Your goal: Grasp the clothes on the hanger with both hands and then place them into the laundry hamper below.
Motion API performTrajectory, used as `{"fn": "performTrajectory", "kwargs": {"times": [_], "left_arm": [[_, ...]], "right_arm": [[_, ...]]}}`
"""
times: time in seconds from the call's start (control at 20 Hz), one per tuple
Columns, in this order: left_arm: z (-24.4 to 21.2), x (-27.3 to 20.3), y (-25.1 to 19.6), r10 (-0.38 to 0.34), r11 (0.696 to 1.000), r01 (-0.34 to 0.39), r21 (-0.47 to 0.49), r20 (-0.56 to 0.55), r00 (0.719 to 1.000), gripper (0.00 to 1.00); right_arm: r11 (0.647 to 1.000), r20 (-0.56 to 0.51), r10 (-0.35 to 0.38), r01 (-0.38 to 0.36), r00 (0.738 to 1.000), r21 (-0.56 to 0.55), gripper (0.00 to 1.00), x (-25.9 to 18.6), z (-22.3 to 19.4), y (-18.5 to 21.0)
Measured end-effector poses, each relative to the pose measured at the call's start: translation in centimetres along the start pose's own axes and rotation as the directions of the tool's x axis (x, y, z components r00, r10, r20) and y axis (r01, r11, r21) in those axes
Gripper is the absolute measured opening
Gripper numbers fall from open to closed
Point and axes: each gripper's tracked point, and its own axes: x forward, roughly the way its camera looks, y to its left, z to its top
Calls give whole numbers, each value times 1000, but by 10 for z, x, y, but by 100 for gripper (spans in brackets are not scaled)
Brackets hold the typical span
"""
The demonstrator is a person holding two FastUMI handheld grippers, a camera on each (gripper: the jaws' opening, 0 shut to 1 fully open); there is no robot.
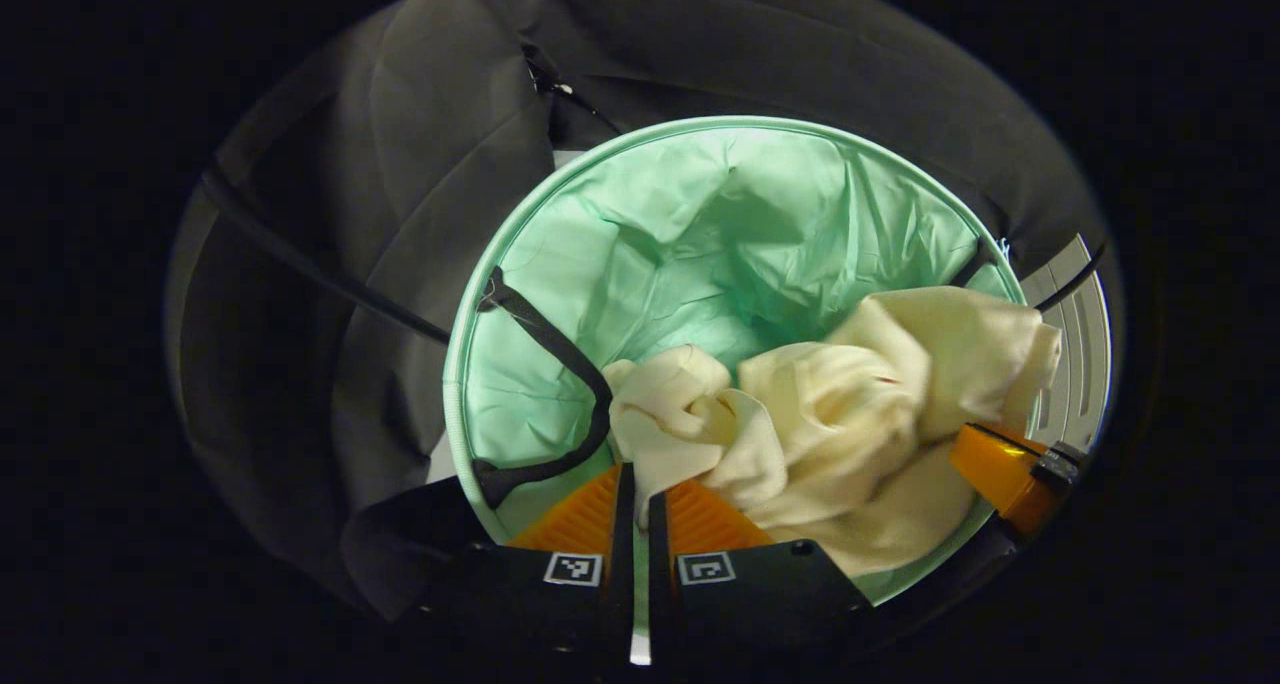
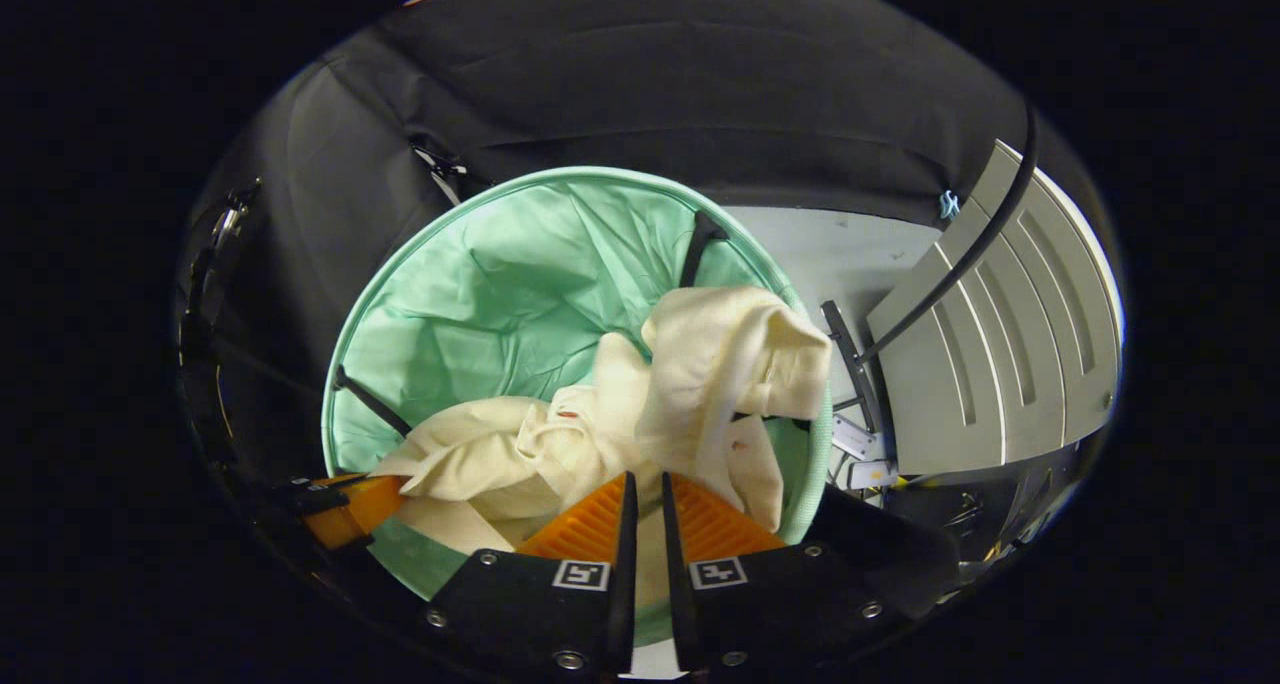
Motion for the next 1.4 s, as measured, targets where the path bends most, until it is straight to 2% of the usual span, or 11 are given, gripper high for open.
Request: {"fn": "performTrajectory", "kwargs": {"times": [0.2, 0.25, 0.3, 0.5, 0.55, 0.65, 0.7, 0.9, 1.0, 1.25, 1.4], "left_arm": [[3, 0, 3, -1, 1000, 1, -5, 19, 1000, 23], [4, 0, 3, 5, 1000, -5, -9, 21, 1000, 23], [3, -3, 5, 7, 1000, -7, -15, 22, 1000, 28], [1, -7, 4, -3, 1000, 3, -20, 26, 1000, 37], [0, -8, 3, -12, 1000, 13, -21, 31, 999, 57], [1, -12, 1, -20, 1000, 21, -21, 38, 999, 96], [4, -15, 2, -20, 1000, 21, -20, 46, 999, 95], [11, -24, -1, -44, 999, 46, -28, 81, 996, 96], [14, -27, 4, -39, 998, 44, -38, 105, 994, 92], [21, -51, 12, -19, 999, 27, -42, 167, 986, 100], [30, -74, 6, -62, 997, 73, -35, 236, 970, 100]], "right_arm": [[1000, 15, -2, 2, 1000, 14, 30, -5, 6, -2], [1000, 18, -3, 3, 1000, 15, 27, -6, 6, -3], [1000, 20, -2, 2, 1000, 18, 38, -6, 6, -3], [999, 37, 12, -13, 999, 33, 53, -12, 12, 0], [999, 44, 18, -19, 999, 33, 48, -15, 15, 1], [999, 67, 28, -29, 997, 25, 62, -20, 21, 5], [999, 80, 31, -33, 996, 19, 62, -21, 24, 5], [999, 131, -26, 23, 991, 29, 87, -35, 39, -6], [999, 156, -40, 37, 987, 19, 89, -41, 47, -9], [1000, 228, -27, 28, 973, -4, 94, -69, 69, -3], [1000, 246, -8, 13, 969, -19, 94, -86, 72, 2]]}}
